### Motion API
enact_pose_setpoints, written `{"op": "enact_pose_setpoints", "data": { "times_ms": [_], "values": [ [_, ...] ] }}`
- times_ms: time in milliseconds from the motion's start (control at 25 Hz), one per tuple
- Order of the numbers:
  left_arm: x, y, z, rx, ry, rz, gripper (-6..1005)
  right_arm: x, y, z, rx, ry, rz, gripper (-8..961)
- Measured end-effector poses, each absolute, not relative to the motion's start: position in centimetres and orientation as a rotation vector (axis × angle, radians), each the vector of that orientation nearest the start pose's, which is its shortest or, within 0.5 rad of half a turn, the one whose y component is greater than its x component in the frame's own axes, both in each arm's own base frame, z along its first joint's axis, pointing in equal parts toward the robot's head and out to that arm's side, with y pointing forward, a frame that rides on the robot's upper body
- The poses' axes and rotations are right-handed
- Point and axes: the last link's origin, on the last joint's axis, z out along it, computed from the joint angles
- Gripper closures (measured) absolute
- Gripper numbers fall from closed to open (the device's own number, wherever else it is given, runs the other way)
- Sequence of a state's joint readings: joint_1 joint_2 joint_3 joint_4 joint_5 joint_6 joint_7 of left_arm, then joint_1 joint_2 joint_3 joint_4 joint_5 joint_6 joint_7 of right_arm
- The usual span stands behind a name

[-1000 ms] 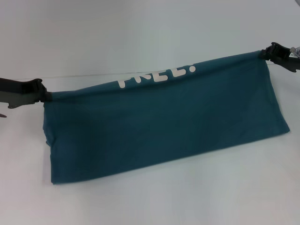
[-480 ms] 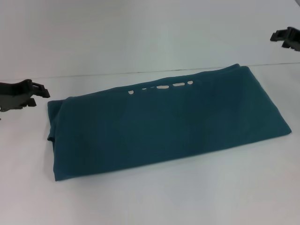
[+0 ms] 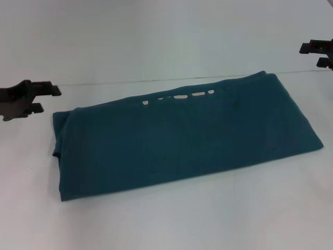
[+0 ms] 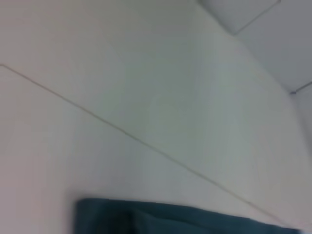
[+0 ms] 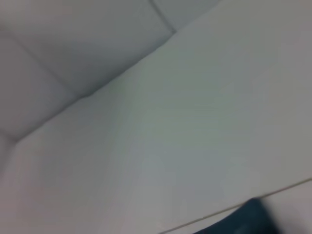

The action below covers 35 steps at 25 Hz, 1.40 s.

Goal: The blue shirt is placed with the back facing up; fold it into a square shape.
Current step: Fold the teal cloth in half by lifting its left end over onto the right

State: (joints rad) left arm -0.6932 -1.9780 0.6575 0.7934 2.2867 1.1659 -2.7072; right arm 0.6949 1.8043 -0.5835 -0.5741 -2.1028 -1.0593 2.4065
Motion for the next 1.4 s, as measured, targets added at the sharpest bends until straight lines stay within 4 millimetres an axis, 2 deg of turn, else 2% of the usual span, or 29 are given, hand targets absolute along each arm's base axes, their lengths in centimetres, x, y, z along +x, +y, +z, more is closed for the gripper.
{"op": "enact_pose_setpoints", "data": {
  "times_ms": [160, 240, 280, 320, 520, 640, 840, 1120, 1400],
  "values": [
    [-27.0, 40.8, 7.9, -1.853, -1.865, -0.789, 283, 30.5, 40.9, 13.8, -1.883, 1.597, 0.893, 197],
    [-27.2, 40.3, 7.7, -1.861, -1.880, -0.818, 282, 30.8, 39.1, 13.2, -1.936, 1.610, 0.954, 158],
    [-27.3, 39.7, 7.5, -1.869, -1.898, -0.852, 281, 31.0, 38.1, 12.8, -1.965, 1.619, 0.980, 164],
    [-27.8, 38.1, 6.8, -1.880, -1.945, -0.918, 281, 31.2, 37.0, 12.3, -1.994, 1.633, 0.997, 170],
    [-29.1, 35.0, 4.7, -1.856, -2.052, -1.016, 278, 32.3, 32.1, 9.6, -2.088, 1.713, 1.060, 194],
    [-30.1, 33.3, 3.3, -1.824, -2.104, -1.062, 277, 32.9, 30.1, 8.5, -2.086, 1.750, 1.087, 194],
    [-31.3, 31.7, 1.4, -1.764, -2.202, -1.070, 274, 33.2, 29.4, 8.1, -2.091, 1.770, 1.082, 193],
    [-32.8, 31.5, -1.0, -1.643, -2.250, -0.986, 271, 32.8, 30.6, 7.3, -2.113, 1.759, 1.029, 193],
    [-33.8, 31.5, -1.6, -1.590, -2.244, -0.937, 268, 32.5, 30.9, 6.9, -2.127, 1.767, 1.017, 194]
  ]
}}
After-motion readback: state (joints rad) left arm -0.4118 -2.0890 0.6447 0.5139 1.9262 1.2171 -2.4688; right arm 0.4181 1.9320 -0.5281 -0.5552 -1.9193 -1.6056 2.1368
